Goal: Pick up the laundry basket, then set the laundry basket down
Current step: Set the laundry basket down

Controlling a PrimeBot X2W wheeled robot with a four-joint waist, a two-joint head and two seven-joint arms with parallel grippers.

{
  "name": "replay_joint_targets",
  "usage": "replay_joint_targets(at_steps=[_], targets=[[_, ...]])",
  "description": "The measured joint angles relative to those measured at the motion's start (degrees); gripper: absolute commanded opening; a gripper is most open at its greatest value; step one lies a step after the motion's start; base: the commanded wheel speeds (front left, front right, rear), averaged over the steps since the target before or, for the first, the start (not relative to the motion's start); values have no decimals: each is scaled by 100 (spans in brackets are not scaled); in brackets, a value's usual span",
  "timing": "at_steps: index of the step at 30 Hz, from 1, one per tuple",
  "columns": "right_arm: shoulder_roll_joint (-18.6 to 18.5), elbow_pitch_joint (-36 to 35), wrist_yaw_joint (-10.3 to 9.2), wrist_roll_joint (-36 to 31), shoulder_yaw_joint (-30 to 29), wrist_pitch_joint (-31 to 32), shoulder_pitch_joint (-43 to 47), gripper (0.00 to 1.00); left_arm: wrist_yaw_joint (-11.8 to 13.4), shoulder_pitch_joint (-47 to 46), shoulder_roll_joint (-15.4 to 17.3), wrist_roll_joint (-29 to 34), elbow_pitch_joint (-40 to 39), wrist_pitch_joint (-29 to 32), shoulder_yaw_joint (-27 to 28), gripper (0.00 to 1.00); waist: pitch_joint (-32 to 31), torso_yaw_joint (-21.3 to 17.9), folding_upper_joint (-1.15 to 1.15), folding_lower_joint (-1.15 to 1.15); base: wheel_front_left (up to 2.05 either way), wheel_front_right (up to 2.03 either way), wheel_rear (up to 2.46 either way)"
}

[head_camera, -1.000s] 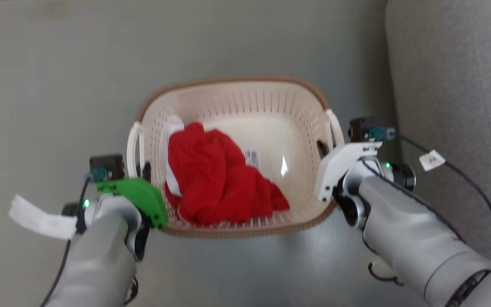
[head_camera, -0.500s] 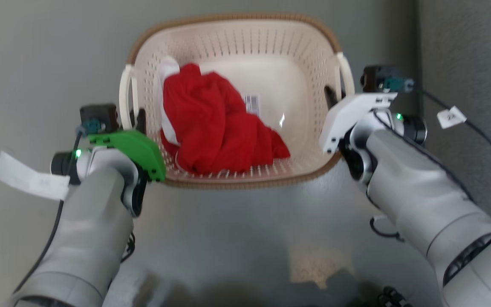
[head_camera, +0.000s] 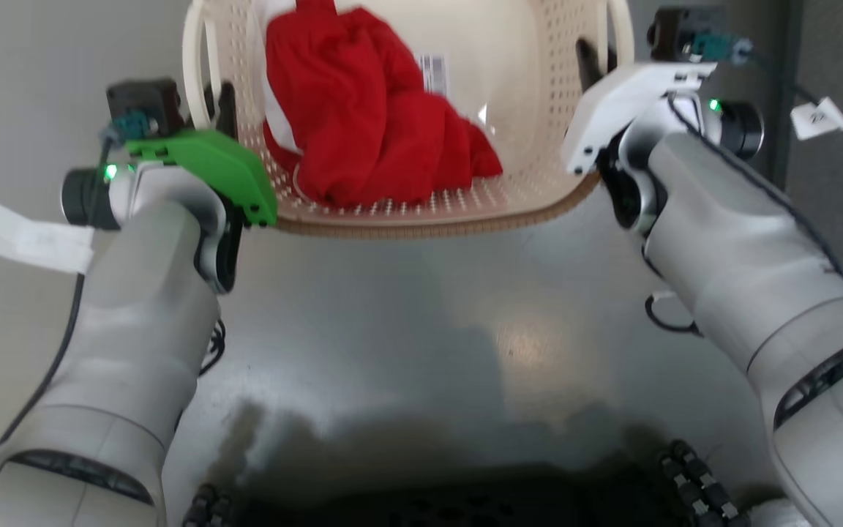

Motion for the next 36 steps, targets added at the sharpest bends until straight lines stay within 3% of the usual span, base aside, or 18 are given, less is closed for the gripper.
replay_joint_targets(at_steps=[10, 20, 21, 22, 23, 24, 26, 27, 29, 36], targets=[[1, 92, 4, -51, -41, -114, -131, 0, -1, -161, -5, 52, 11, -26, 18, 0, 594, 62, 0, 0, 0, 0, 0], [-4, 132, 4, -76, -54, -178, -252, 0, -13, -343, -4, 98, 19, -59, 35, 0, 750, 79, 0, 0, 0, 0, 0], [-4, 142, 4, -96, -54, -179, -260, 5, -27, -349, -4, 98, 22, -59, 36, 0, 755, 77, 0, 0, 0, 0, 0], [-4, 154, 4, -111, -54, -180, -272, 27, -35, -352, -4, 98, 23, -62, 40, 0, 759, 76, 0, -1, 0, 0, 0], [-3, 169, 5, -141, -53, -199, -287, 40, -40, -355, -5, 99, 18, -75, 47, 9, 760, 74, 0, 0, 0, 0, 0], [-5, 194, 4, -177, -52, -204, -306, 47, -49, -362, -4, 107, 10, -76, 56, 26, 760, 74, 0, -1, 0, 0, 0], [-34, 240, 5, -198, -54, -215, -336, 89, -49, -369, 1, 114, 13, -74, 76, 67, 756, 72, 0, -1, 0, 0, 0], [-38, 255, 5, -198, -56, -223, -336, 100, -47, -369, 4, 118, 13, -74, 93, 73, 746, 71, 0, 0, 0, 0, 0], [-59, 299, 4, -198, -66, -223, -335, 100, -46, -369, 35, 122, 11, -74, 132, 99, 714, 72, 0, -1, 0, 0, 0], [-93, 366, 4, -200, -100, -246, -335, 100, 1, -366, 101, 148, -21, -74, 263, 100, 590, 88, 0, 0, 0, 0, 0]])
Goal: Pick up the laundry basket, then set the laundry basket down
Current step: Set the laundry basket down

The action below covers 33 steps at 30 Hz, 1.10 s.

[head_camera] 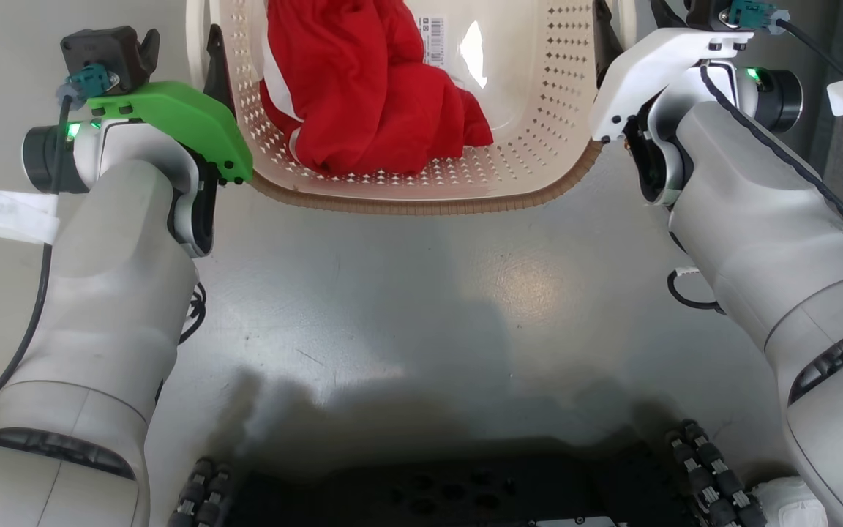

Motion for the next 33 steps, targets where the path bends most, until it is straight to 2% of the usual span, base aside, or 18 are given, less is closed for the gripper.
replay_joint_targets(at_steps=[7, 13, 17, 25, 33], targets=[[-1, 2, 0, -52, -74, -1, 1, 100, 0, 34, 2, 38, -166, 0, 151, 100, -189, 14, 0, 0, 0, 0, 0], [-10, -145, 0, -172, -210, -1, 2, 100, 0, 229, 127, 210, -412, 0, 343, 100, -439, 8, 0, 0, 0, 0, 0], [-81, -428, -1, -276, -368, -8, 10, 100, 0, 349, 156, 270, -751, 0, 514, 100, -656, -2, 0, 0, 0, 0, 0], [-231, -1267, -1, -716, -801, -9, 381, 100, 9, 927, 420, 644, -1428, 0, 837, 100, -1276, -40, 0, 0, 0, 0, 0], [-377, -2075, -2, -1205, -1405, -9, 1038, 100, 120, 1683, 578, 1046, -2252, -1, 1180, 100, -1901, -91, 0, 0, 0, 0, 0]])
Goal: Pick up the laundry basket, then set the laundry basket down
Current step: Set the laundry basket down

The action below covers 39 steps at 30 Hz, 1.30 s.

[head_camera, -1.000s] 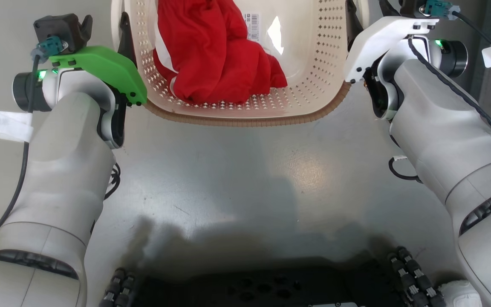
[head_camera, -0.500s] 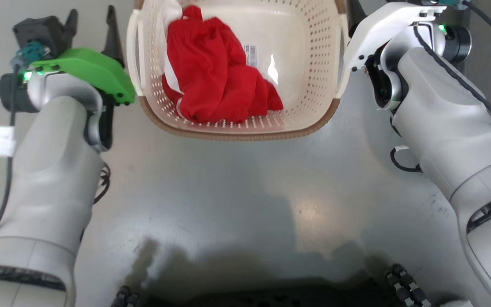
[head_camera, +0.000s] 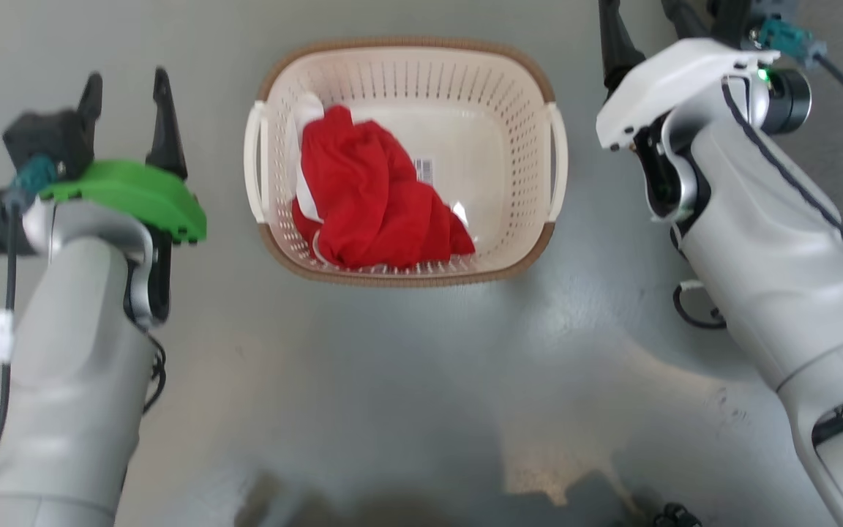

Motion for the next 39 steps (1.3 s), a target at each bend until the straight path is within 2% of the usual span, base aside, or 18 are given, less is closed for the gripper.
replay_joint_targets(at_steps=[15, 26, 31, 39], targets=[[-98, -1468, 0, -850, -818, -9, 1993, 100, 141, 1759, -164, 728, -1328, 1, 405, 100, -1220, 33, 0, 0, 0, 0, 0], [70, -2136, -3, -1170, -1391, -9, 3424, 100, 208, 2978, -159, 1059, -1995, 1, 690, 100, -2124, 85, 0, 0, 0, 0, 0], [224, -2368, -3, -1326, -1410, -9, 3978, 100, 232, 3520, -164, 1092, -2206, 1, 795, 100, -2536, 63, 0, 0, 0, 0, 0], [244, -2636, -3, -1470, -1500, -9, 4623, 100, 234, 4138, -175, 1271, -2436, 1, 860, 100, -3108, 7, 0, 0, 0, 0, 0]])
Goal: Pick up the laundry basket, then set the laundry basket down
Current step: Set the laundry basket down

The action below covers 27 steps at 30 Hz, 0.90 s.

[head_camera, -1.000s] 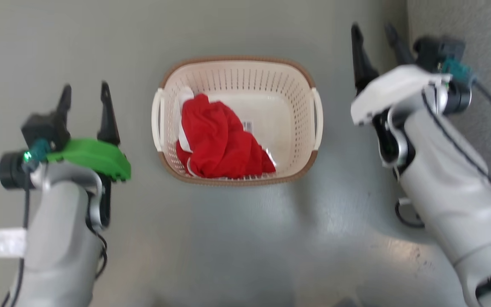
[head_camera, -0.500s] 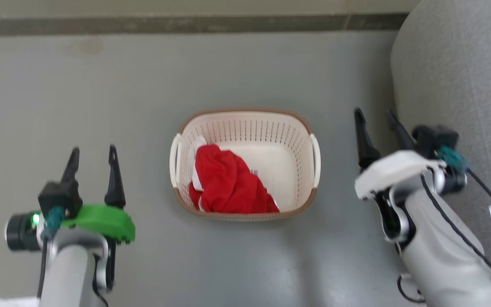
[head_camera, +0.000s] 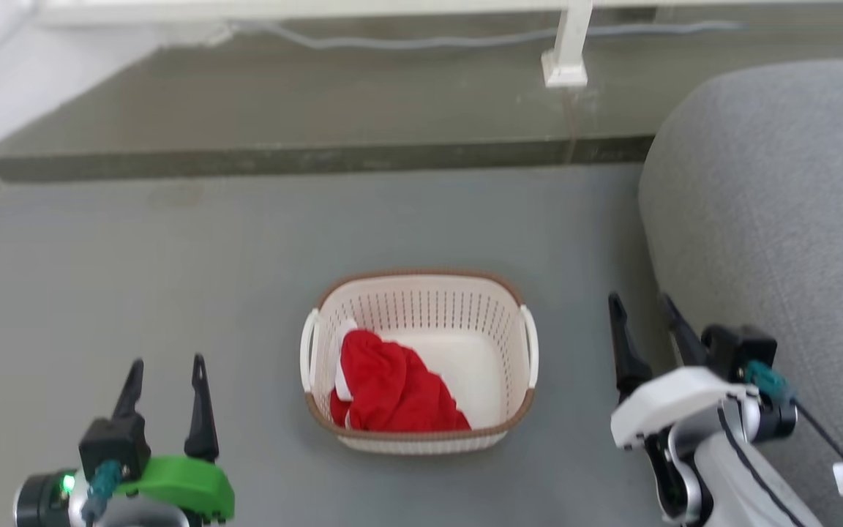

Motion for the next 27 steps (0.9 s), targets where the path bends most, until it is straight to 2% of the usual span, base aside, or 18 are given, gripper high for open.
replay_joint_targets(at_steps=[11, 27], targets=[[79, -415, 0, -207, -124, 0, 573, 100, 8, 569, -26, 66, -454, 0, 112, 100, -562, -80, 0, 0, 0, 0, 0], [131, -773, 0, -360, -204, 0, 832, 100, 51, 794, -111, 135, -886, 0, 269, 100, -482, -48, 0, 0, 0, 0, 0]])
